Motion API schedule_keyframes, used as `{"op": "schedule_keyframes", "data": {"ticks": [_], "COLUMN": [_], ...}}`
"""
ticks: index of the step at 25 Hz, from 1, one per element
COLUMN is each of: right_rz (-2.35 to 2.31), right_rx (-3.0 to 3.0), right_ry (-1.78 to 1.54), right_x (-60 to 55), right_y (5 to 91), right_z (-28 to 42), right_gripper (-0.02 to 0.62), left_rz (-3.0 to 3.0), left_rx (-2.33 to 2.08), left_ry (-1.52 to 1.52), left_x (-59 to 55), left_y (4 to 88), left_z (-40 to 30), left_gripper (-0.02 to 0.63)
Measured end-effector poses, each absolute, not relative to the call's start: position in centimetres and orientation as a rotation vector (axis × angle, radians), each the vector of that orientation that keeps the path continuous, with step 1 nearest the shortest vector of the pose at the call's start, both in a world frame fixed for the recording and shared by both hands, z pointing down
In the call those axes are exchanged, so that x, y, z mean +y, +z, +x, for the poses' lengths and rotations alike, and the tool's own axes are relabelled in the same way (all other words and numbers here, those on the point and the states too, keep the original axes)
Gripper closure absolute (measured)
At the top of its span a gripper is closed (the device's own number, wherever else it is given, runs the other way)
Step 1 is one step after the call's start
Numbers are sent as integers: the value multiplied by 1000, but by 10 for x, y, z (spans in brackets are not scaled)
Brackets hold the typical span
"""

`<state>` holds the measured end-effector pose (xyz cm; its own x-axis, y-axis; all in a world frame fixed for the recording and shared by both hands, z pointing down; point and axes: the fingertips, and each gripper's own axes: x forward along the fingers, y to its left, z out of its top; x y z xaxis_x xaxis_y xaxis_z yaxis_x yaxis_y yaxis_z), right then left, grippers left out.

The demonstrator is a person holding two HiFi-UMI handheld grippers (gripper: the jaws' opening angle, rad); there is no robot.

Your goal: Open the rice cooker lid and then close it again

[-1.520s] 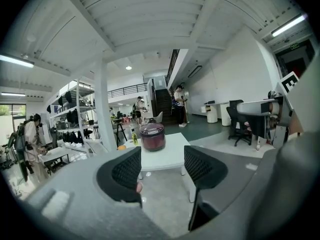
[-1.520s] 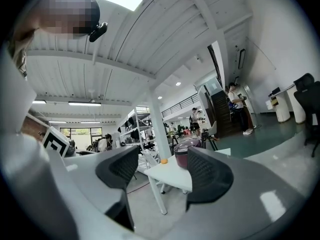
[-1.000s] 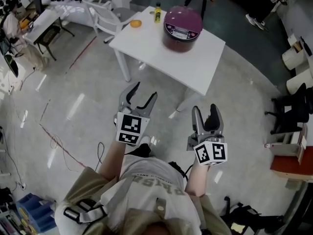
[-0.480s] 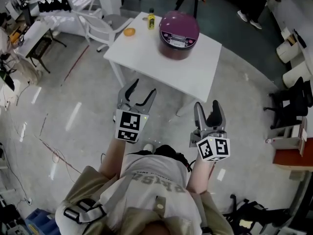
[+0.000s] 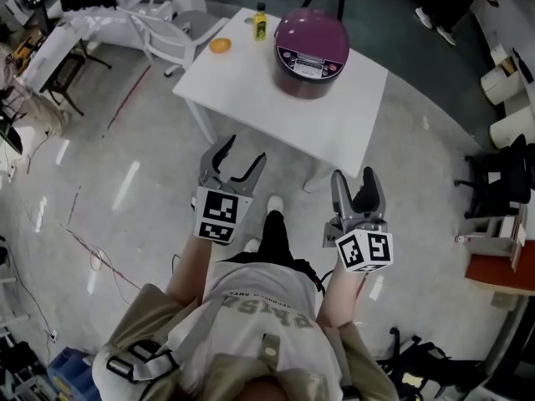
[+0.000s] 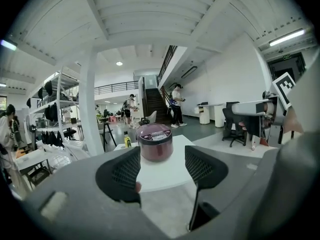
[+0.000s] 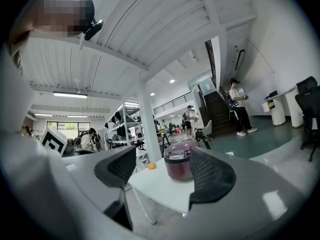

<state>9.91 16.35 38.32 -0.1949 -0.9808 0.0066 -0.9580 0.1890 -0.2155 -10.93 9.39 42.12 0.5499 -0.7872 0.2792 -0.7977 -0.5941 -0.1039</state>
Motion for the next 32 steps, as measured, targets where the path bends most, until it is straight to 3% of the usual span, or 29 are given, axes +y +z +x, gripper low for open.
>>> {"op": "schedule_keyframes", "data": {"ticks": [32], "right_rz": [-1689], "right_rx": [2499], "right_ry": [-312], "right_x": [-79], "right_y": [385], "right_z": [177], "right_gripper": [278], "left_rz": [2700], "left_rx": [-1494], "left_ry": [570], "left_x": [-118], "left_y": [418], "left_z": [-15], "left_gripper": [318]}}
